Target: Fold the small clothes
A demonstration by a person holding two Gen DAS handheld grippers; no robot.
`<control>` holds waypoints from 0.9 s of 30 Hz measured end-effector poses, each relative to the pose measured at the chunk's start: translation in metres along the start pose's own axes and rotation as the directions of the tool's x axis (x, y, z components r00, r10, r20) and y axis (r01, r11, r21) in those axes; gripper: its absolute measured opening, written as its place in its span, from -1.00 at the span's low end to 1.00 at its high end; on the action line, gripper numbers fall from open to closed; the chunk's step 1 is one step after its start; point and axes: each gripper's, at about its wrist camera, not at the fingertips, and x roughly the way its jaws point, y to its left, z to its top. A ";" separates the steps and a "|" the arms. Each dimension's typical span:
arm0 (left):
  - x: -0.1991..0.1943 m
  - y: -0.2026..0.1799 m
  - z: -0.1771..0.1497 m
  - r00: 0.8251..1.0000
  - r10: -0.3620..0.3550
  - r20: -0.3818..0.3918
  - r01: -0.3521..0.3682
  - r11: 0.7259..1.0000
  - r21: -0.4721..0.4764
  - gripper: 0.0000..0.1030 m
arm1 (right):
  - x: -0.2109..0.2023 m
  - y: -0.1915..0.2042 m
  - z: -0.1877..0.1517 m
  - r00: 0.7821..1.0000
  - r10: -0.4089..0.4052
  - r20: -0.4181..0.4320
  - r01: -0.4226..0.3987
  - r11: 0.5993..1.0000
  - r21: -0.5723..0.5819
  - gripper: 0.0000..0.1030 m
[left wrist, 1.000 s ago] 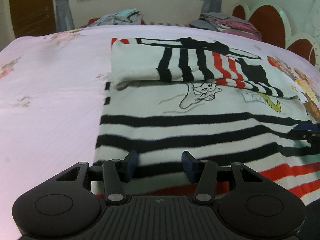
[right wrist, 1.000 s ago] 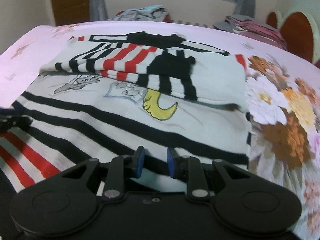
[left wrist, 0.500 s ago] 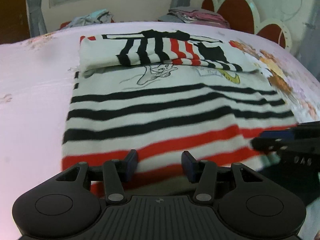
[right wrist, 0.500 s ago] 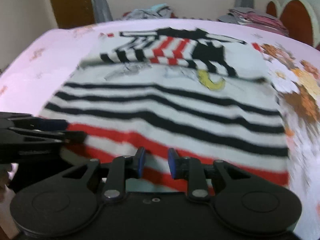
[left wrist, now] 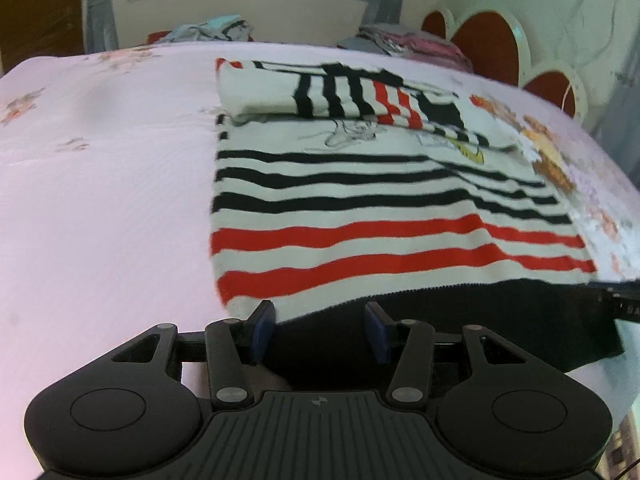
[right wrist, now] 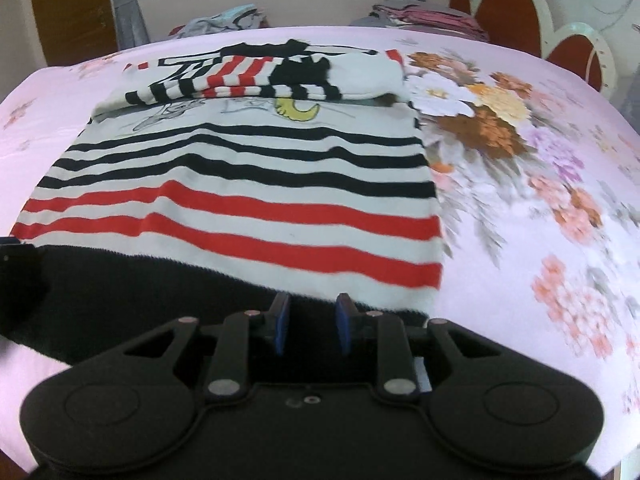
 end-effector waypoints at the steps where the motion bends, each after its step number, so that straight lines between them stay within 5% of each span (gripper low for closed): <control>1: -0.006 0.003 -0.001 1.000 0.000 0.008 0.000 1.000 -0.008 -0.04 | -0.004 -0.003 -0.001 1.000 -0.006 0.006 0.006 1.000 0.011 -0.37; 5: -0.021 0.025 -0.011 1.000 0.015 -0.002 -0.015 0.998 -0.063 0.00 | -0.015 -0.016 -0.009 0.999 -0.035 0.012 0.034 0.997 0.064 -0.31; 7: -0.024 0.039 -0.017 1.000 0.017 -0.017 -0.019 0.992 -0.122 0.28 | -0.019 -0.021 -0.013 0.999 -0.050 0.008 0.049 0.995 0.088 -0.29; 11: -0.023 0.051 -0.027 0.998 -0.038 -0.040 0.029 0.976 -0.214 0.28 | -0.022 -0.030 -0.024 0.999 -0.048 -0.011 0.049 0.989 0.143 -0.17; 22: -0.007 0.029 -0.031 0.988 -0.146 -0.054 0.132 0.969 -0.209 0.27 | -0.015 -0.030 -0.033 0.999 0.006 -0.053 0.004 0.979 0.203 -0.23; 27: -0.002 0.020 -0.029 0.984 -0.169 -0.063 0.154 0.969 -0.195 -0.19 | -0.013 -0.037 -0.034 0.997 0.053 -0.061 -0.036 0.967 0.253 -0.55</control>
